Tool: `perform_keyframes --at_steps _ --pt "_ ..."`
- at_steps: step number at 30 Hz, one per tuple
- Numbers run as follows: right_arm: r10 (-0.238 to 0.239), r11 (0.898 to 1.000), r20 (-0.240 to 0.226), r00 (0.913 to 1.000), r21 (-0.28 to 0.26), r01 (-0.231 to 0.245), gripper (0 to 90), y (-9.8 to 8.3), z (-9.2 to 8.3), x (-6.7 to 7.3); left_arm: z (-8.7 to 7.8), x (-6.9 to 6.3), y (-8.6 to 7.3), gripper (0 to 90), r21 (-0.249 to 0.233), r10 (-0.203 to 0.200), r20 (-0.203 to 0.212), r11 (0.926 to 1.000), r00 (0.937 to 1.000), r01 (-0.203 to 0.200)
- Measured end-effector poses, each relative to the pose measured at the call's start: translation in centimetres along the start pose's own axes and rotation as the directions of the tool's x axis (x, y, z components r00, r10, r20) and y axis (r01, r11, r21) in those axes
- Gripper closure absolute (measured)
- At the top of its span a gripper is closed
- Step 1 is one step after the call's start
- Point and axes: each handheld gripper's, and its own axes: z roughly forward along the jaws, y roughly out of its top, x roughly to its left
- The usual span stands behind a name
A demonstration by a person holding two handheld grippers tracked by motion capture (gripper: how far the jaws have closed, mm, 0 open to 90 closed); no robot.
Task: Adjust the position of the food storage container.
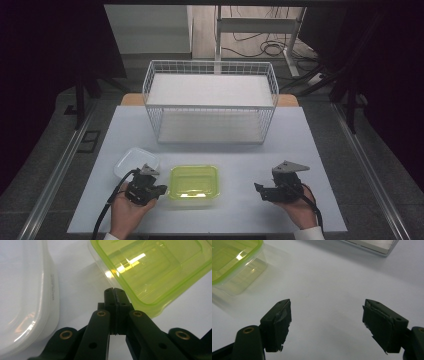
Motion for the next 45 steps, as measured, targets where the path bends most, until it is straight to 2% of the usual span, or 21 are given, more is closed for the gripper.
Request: perform_keyframes --at_steps 10,18,32,37,38,39,41,43,44,45 --pt "0.011 1.0 0.015 0.9998 0.005 -0.011 22.9 -0.2 0.0 -0.2 1.6 -1.1 1.1 90.0 0.024 0.03 0.027 0.9992 0.9992 -0.031" --pt "0.015 1.0 0.016 0.9998 0.008 -0.015 22.9 -0.2 0.1 -0.2 2.4 -1.5 1.7 89.9 0.027 0.032 0.044 0.9991 0.9985 -0.033" --pt "0.017 1.0 0.021 0.9996 0.011 -0.018 22.9 -0.3 0.1 -0.3 3.6 -2.1 2.8 89.8 0.009 0.038 0.024 0.9992 0.999 -0.039" --pt "0.021 1.0 0.024 0.9995 0.008 -0.021 22.9 -0.2 0.0 -0.4 2.6 -1.8 2.7 89.1 -0.038 0.025 0.016 0.999 0.9996 -0.024" --pt "0.02 1.0 0.023 0.9995 0.006 -0.021 22.9 -0.2 0.0 -0.4 1.9 -1.6 2.6 88.4 -0.061 0.023 0.015 0.9979 0.9996 -0.022" --pt "0.02 1.0 0.022 0.9996 0.004 -0.021 22.9 -0.1 0.0 -0.4 1.9 -1.6 2.6 87.2 -0.061 0.023 0.015 0.9979 0.9996 -0.022" --pt "0.022 1.0 0.014 0.9996 -0.001 -0.022 22.9 0.0 0.0 -0.4 0.4 -1.6 2.4 80.5 -0.123 0.013 0.015 0.9923 0.9998 -0.011" --pt "0.024 1.0 0.006 0.9997 -0.004 -0.024 22.9 0.2 0.1 -0.4 0.0 -1.6 2.4 71.0 -0.139 0.009 0.017 0.9903 0.9998 -0.007" --pt "0.027 1.0 0.0 0.9996 -0.006 -0.027 22.9 0.2 0.1 -0.3 -0.5 -1.5 2.4 71.0 -0.16 -0.002 0.033 0.987 0.9995 0.007" --pt "0.033 0.999 -0.024 0.9992 -0.01 -0.033 22.9 0.6 0.2 -0.1 -1.3 -1.6 2.4 58.2 -0.189 -0.01 0.067 0.9818 0.9977 0.023"
